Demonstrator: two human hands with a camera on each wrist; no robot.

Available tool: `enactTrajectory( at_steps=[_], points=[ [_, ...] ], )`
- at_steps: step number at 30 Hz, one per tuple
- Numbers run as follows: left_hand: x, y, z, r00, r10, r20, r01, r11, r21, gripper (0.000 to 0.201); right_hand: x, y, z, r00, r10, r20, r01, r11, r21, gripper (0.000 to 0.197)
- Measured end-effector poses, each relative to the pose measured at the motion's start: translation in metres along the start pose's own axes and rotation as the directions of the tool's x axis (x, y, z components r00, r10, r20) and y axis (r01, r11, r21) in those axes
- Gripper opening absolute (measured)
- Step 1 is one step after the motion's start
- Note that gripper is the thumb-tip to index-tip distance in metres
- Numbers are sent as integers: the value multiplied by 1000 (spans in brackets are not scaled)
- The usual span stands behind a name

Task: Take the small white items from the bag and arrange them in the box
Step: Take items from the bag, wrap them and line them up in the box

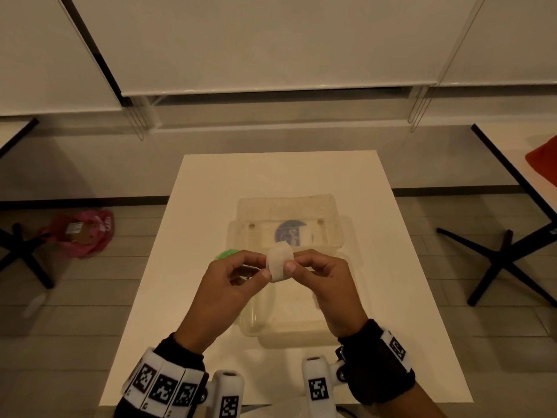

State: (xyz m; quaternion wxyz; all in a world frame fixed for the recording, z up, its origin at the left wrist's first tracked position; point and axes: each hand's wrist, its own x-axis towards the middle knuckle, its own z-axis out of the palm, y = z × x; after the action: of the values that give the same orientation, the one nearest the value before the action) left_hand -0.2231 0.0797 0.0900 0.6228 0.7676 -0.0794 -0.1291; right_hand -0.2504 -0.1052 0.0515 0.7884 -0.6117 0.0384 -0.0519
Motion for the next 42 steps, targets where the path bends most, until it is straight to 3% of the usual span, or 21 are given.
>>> enactTrajectory(
  at_steps=[2,7,11,13,17,21,24,27,32,34,38,42],
  points=[
    [-1,2,4,999,27,-24,-26,999,19,22,-1,0,0,1000,-7,19,7,1000,-4,10],
    [3,-1,8,983,100,-157,-75,984,159,5,-2,5,1,1000,-15,-10,15,1000,-22,22],
    [3,-4,10,984,140,-109,-110,964,241,11,-2,5,-1,999,-37,-32,36,999,-40,21],
    [5,-8,10,977,143,-161,-94,956,277,10,-2,5,-1,999,-32,-40,30,999,-40,19],
    [6,-10,7,957,65,-281,-16,984,176,12,0,5,-2,992,-11,-123,3,998,-70,17],
    [2,-1,10,984,26,-179,-20,999,35,8,-1,5,-1,994,4,-110,-12,998,-68,19],
    [2,-2,15,986,59,-157,-49,996,68,2,-2,5,2,997,11,-77,-17,997,-74,12],
    [3,-5,17,978,89,-186,-74,993,89,9,-4,2,3,997,5,-76,-13,995,-99,6],
    [3,-5,17,984,103,-147,-85,988,125,16,-4,-12,-1,997,3,-71,-11,994,-111,21],
    [2,-6,16,988,107,-110,-90,984,153,14,-1,-17,-2,1000,24,13,-21,982,-188,28],
    [1,-6,16,993,99,-62,-89,984,156,12,7,-22,-2,996,-11,92,48,912,-408,3],
    [-3,-3,18,999,51,-4,-50,987,155,13,9,-27,-1,994,-24,108,68,903,-425,10]
  ],
)
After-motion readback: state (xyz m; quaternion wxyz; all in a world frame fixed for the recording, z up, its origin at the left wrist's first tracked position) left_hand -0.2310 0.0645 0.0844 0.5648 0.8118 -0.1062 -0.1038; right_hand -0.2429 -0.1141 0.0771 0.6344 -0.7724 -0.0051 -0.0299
